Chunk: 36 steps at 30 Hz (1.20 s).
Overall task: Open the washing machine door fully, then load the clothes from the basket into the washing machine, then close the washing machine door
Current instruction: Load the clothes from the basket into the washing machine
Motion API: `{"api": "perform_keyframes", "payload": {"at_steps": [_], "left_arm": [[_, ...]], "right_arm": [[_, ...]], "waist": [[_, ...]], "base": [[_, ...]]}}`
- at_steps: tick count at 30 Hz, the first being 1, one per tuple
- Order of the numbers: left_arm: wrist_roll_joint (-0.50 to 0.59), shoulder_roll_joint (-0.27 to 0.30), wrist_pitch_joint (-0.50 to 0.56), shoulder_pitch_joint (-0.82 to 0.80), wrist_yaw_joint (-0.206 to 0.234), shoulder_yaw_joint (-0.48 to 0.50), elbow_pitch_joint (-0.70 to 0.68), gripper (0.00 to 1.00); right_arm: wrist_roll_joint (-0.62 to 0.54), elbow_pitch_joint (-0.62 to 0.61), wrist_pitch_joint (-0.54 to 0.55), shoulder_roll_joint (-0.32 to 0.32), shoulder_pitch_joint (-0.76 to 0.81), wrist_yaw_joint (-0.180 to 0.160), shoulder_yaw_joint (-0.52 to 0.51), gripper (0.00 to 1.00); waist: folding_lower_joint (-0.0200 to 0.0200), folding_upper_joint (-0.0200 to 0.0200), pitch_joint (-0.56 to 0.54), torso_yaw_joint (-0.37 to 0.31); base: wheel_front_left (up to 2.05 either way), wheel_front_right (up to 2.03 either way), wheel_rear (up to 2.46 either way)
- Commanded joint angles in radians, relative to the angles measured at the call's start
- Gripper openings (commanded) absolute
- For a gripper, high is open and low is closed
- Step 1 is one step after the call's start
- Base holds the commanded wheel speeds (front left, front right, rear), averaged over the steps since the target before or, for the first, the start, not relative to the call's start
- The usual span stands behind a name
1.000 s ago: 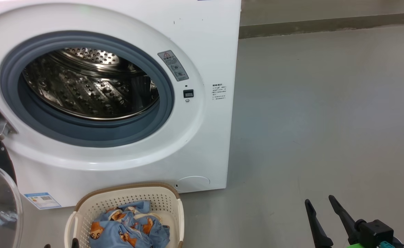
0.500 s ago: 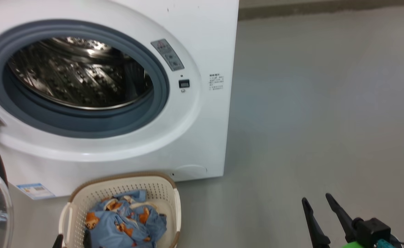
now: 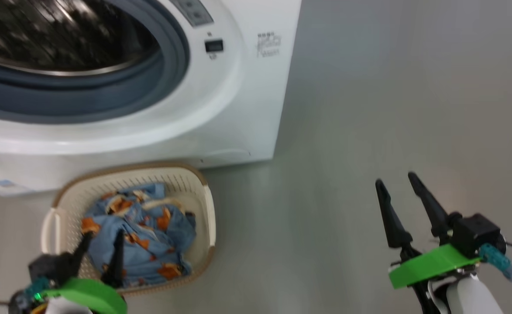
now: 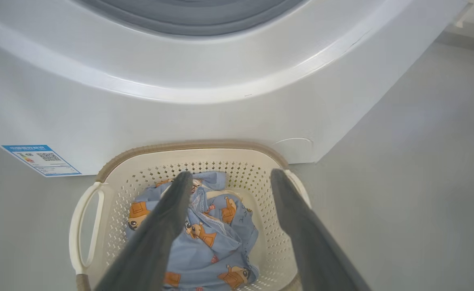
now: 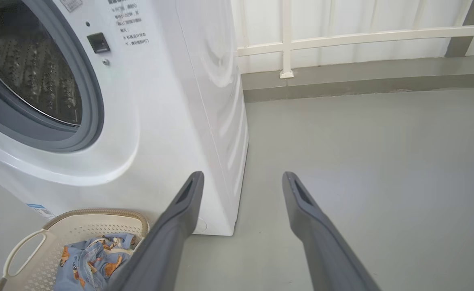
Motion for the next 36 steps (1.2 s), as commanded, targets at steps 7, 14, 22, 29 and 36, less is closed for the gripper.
{"api": "perform_keyframes", "payload": {"at_steps": [7,14,22,29,36], "left_arm": [[-0.045,0.066,-0.006,-0.206,-0.014,0.049,0.191,1.00],[-0.092,0.109,0.030,-0.352,-0.021,0.056,0.398,1.00],[-0.128,0.140,0.046,-0.466,-0.024,0.057,0.562,1.00],[-0.170,0.147,0.077,-0.550,-0.027,0.050,0.653,1.00],[-0.248,0.145,0.120,-0.608,-0.027,0.011,0.671,1.00]], "right_arm": [[0.001,-0.046,-0.012,0.005,-0.093,0.002,0.042,1.00],[-0.002,-0.056,-0.012,0.009,-0.135,0.002,0.048,1.00],[-0.004,-0.066,-0.012,0.012,-0.154,0.002,0.044,1.00],[-0.011,-0.076,-0.012,-0.001,-0.165,0.002,0.045,1.00],[-0.015,-0.092,-0.012,-0.014,-0.166,0.002,0.052,1.00]], "waist": [[-0.0002,0.0000,0.265,-0.063],[-0.0002,0.0000,0.351,-0.078],[-0.0002,0.0000,0.419,-0.078],[-0.0002,0.0000,0.473,-0.073],[-0.0002,0.0000,0.519,-0.070]], "base": [[0.00,0.00,0.00],[0.00,0.00,0.00],[0.00,0.00,0.00],[0.00,0.00,0.00],[0.00,0.00,0.00]]}}
